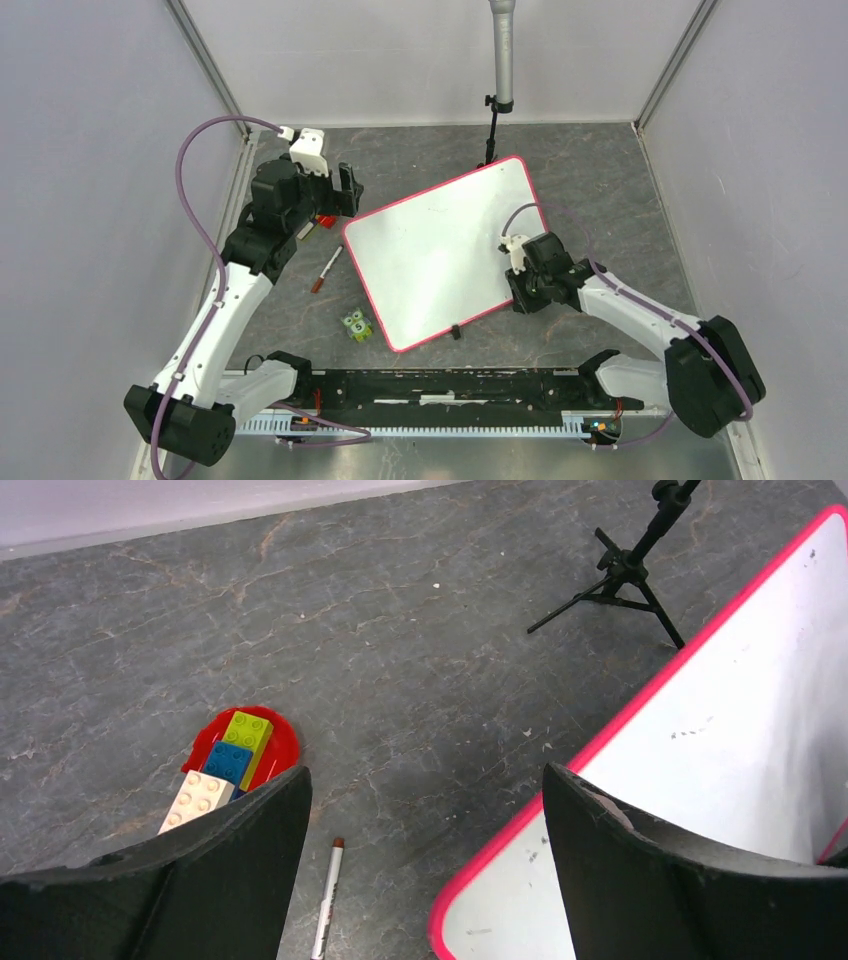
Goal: Write a sentence on the whiteboard
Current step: Move the whiteboard to the center of the board.
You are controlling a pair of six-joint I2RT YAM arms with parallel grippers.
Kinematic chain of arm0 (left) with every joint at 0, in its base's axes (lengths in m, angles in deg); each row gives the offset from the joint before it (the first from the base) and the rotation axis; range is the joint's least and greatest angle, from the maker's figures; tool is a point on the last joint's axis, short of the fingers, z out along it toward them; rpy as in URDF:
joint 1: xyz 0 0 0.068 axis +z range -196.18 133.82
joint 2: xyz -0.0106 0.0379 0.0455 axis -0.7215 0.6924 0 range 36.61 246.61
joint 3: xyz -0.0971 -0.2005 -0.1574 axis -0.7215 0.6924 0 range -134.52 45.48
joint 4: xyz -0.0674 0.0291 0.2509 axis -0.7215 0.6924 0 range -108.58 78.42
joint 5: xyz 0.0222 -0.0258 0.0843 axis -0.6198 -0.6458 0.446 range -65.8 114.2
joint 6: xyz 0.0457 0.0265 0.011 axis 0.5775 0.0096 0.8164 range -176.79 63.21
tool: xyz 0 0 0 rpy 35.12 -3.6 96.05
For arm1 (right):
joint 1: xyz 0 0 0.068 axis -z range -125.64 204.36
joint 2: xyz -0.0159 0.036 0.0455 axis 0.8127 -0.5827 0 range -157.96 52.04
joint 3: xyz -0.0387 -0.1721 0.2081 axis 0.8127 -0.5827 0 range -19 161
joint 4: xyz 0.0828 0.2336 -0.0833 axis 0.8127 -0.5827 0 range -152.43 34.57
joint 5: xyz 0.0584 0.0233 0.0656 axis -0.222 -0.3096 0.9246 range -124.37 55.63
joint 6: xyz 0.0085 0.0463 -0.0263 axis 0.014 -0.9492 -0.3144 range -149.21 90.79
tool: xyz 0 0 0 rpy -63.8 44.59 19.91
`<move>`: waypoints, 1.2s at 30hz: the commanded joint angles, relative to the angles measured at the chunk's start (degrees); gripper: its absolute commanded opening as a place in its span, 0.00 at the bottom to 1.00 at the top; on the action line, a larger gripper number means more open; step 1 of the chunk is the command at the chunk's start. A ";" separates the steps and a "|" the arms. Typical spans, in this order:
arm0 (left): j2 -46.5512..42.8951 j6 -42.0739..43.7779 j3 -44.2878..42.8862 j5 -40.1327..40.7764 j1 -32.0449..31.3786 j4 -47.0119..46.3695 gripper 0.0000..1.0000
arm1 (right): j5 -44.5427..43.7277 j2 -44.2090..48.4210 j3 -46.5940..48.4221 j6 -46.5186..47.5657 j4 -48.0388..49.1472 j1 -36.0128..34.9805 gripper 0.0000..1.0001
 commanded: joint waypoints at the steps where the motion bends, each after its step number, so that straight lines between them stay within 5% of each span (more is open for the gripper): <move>1: -0.12 -0.01 -2.18 1.12 0.39 -1.69 0.91 | 3.45 5.78 -2.73 -0.08 -4.40 -0.48 0.00; 8: 1.25 -1.72 -2.62 0.84 0.41 -2.01 0.91 | 4.53 7.47 -5.23 -3.98 -3.92 -0.48 0.00; 13: 1.09 -1.22 -2.88 1.11 0.41 -1.29 0.91 | 7.84 7.77 -6.08 -3.88 -3.43 -0.57 0.11; 22: 3.09 -1.02 -5.69 1.88 4.25 5.12 0.95 | 14.29 14.67 -5.04 -0.90 -4.99 -0.56 0.54; 28: 9.45 2.43 -12.08 -7.99 14.42 17.76 0.96 | 16.42 18.28 -1.02 3.46 -8.09 -0.56 0.98; 32: 15.42 12.55 -15.78 -16.11 22.35 28.80 0.94 | 17.51 21.47 4.38 8.79 -10.29 -0.33 0.98; 36: 17.91 24.35 -13.12 -18.66 24.16 37.36 0.81 | 15.78 23.15 13.01 12.92 -11.36 1.20 0.98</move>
